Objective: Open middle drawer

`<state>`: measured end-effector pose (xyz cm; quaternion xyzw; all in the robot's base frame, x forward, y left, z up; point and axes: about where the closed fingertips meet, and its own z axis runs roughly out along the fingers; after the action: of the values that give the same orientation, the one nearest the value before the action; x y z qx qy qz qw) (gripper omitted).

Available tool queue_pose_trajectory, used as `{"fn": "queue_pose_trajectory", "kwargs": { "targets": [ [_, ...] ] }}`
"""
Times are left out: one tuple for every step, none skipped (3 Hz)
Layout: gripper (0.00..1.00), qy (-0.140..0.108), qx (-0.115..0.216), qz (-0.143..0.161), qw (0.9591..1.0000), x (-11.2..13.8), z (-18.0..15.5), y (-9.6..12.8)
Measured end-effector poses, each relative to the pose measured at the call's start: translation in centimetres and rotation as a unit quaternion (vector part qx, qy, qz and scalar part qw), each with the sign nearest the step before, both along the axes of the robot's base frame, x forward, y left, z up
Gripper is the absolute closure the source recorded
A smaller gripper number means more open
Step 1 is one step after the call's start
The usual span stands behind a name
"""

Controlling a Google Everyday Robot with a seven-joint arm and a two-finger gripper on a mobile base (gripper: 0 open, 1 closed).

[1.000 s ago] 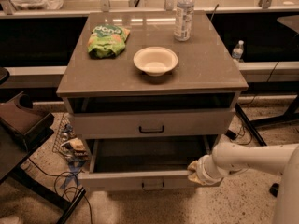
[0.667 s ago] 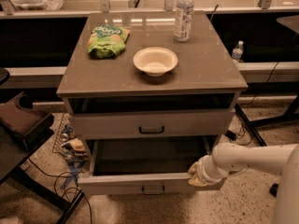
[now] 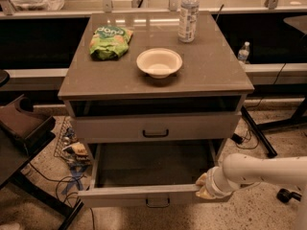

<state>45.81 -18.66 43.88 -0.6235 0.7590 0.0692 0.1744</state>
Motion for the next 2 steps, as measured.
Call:
{"fn": "queue_pose_trajectory", "kwargs": {
  "targets": [
    [1.0, 0.004, 0.004, -0.009, 0.9999, -1.8, -0.2, -0.1],
    [1.0, 0.008, 0.011, -0.025, 0.9996, -3.6, -0.1, -0.1]
  ]
}}
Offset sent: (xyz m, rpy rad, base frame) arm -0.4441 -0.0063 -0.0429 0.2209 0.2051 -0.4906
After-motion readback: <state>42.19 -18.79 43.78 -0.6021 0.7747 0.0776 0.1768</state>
